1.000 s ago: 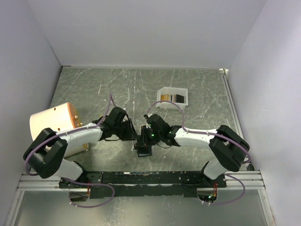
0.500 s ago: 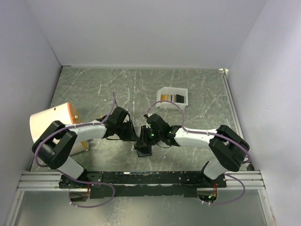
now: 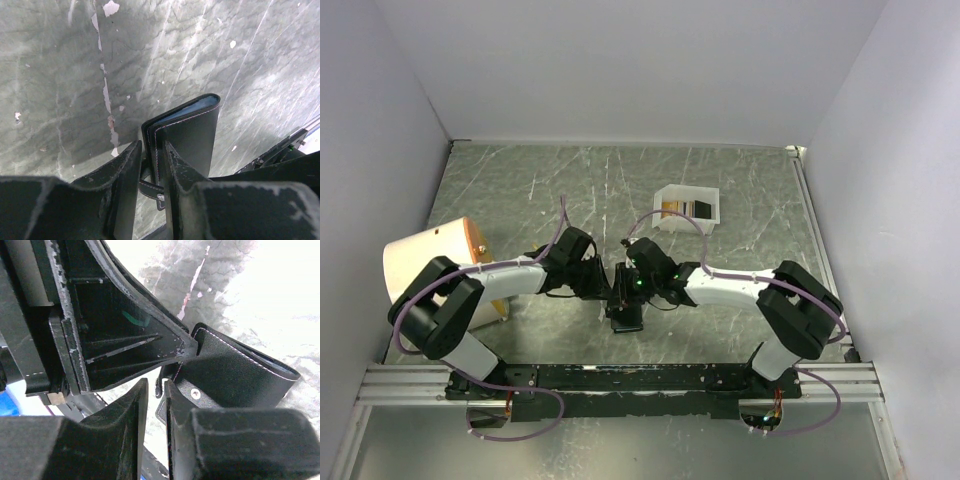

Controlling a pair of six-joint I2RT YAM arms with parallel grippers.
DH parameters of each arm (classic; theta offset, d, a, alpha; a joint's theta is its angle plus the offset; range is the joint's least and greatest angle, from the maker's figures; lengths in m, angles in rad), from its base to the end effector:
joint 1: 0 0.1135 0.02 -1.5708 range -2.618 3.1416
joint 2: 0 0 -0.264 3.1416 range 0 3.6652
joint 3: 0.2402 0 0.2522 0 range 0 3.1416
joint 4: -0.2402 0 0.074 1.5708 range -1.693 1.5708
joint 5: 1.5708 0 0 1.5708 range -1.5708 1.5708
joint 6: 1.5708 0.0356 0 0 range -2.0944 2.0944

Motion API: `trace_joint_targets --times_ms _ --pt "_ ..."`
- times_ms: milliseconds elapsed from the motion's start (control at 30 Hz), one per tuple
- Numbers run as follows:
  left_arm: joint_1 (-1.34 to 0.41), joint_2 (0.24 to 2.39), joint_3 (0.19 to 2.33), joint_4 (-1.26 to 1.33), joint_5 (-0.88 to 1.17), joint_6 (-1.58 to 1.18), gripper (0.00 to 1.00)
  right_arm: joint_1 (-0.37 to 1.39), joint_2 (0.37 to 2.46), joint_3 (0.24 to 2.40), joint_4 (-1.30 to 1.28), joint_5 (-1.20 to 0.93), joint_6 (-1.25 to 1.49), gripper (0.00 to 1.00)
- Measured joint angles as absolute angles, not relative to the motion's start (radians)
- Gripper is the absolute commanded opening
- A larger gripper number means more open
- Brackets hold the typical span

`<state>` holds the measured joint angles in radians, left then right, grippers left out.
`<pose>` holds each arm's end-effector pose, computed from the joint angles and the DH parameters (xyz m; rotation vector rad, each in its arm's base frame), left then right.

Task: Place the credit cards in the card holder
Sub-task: Close the card holder at the center of the board.

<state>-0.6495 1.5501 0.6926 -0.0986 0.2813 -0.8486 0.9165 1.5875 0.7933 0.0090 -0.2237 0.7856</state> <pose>0.2191 -0.1788 0.1431 -0.1500 2.7432 -0.8778 0.1859 0.2554 0.1679 -0.2912 2.5904 1.0041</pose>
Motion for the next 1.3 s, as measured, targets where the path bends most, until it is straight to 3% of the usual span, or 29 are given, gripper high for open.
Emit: trace_joint_targets --times_ms 467,600,733,1300 --pt "-0.649 1.537 0.691 -0.098 0.282 -0.849 0.34 0.916 1.599 0.801 -0.010 -0.229 0.790 0.17" --pt "-0.649 1.537 0.690 -0.098 0.282 -0.849 0.34 0.916 1.602 0.802 -0.013 -0.233 0.790 0.12" --pt "-0.649 1.537 0.690 -0.099 0.282 -0.849 0.34 0.916 1.602 0.804 -0.013 -0.237 0.790 0.00" --pt "-0.649 1.537 0.672 -0.097 0.282 -0.850 0.34 0.916 1.549 0.782 -0.061 -0.167 0.792 0.00"
